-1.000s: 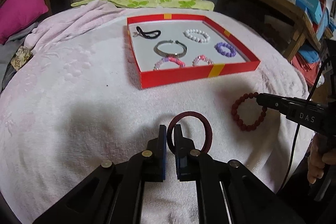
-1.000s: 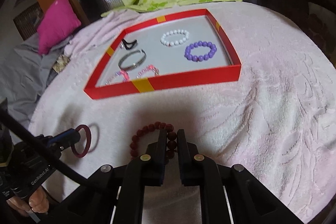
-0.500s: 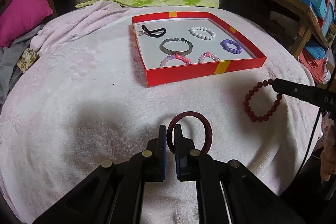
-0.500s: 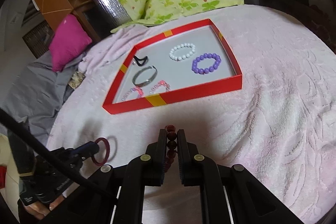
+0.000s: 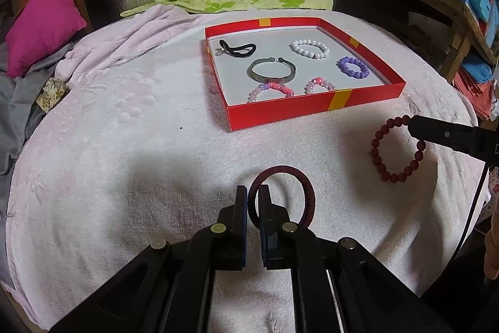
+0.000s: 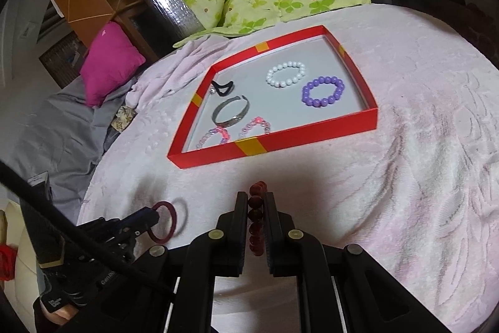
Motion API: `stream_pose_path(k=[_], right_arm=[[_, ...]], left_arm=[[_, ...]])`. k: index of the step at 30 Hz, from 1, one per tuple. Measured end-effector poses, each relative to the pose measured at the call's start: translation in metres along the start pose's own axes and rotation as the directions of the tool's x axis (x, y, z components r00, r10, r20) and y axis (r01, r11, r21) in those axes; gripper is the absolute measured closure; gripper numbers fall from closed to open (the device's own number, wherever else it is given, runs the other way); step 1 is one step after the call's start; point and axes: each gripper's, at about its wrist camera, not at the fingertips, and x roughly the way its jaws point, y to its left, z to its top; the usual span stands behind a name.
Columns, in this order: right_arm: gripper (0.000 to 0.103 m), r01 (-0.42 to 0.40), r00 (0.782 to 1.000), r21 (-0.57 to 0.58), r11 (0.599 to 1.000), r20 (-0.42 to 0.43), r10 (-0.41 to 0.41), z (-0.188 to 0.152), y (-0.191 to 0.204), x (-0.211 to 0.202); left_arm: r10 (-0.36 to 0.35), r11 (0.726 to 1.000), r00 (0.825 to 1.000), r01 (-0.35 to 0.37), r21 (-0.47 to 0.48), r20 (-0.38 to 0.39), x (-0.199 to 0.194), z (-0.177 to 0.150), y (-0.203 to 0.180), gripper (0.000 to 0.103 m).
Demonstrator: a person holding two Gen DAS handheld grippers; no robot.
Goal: Organize jewelry
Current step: 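Carry the maroon hair tie and red bead bracelet with both tools over the box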
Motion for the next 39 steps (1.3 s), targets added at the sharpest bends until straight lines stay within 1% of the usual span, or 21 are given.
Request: stream_pose_path(k=[5, 8, 12, 19, 26, 39], right_arm=[[0.092, -0.019, 1.000, -0.007, 1.000, 0.019, 0.019, 0.001, 0.010, -0.001], [0.092, -0.029, 0.999, -0.010, 1.000, 0.015, 0.029, 0.000, 0.015, 0.001], [0.092, -0.037, 0.999, -0.021, 0.999, 0.007, 0.037, -0.002, 0.024, 0.005], [0.092, -0.049, 0.999, -0.034, 0.998, 0.015, 0.049, -0.003, 0.031, 0.006], [0.092, -0.055, 0.998, -0.033, 0.998, 0.032, 0.056, -0.001, 0.028, 0.000], [0.092, -0.060, 0.995, -0.019, 0.998, 0.077, 0.061, 0.005, 0.013, -0.018]], left_arm=[[0.021, 1.000, 1.000, -0.021, -0.009, 0.004, -0.003, 0.000, 0.004, 0.096], [0.035, 0.999, 0.999, -0.035, -0.006, 0.012, -0.004, 0.001, 0.004, 0.096], [0.034, 0.999, 0.999, -0.034, -0.004, 0.015, -0.006, 0.001, 0.003, 0.096], [0.041, 0.999, 0.999, -0.041, -0.012, 0.026, -0.009, 0.002, 0.006, 0.096], [0.038, 0.999, 0.999, -0.037, -0.020, 0.033, -0.011, 0.005, 0.005, 0.096], [0.018, 1.000, 0.998, -0.017, -0.010, 0.056, -0.013, 0.014, -0.011, 0.096]])
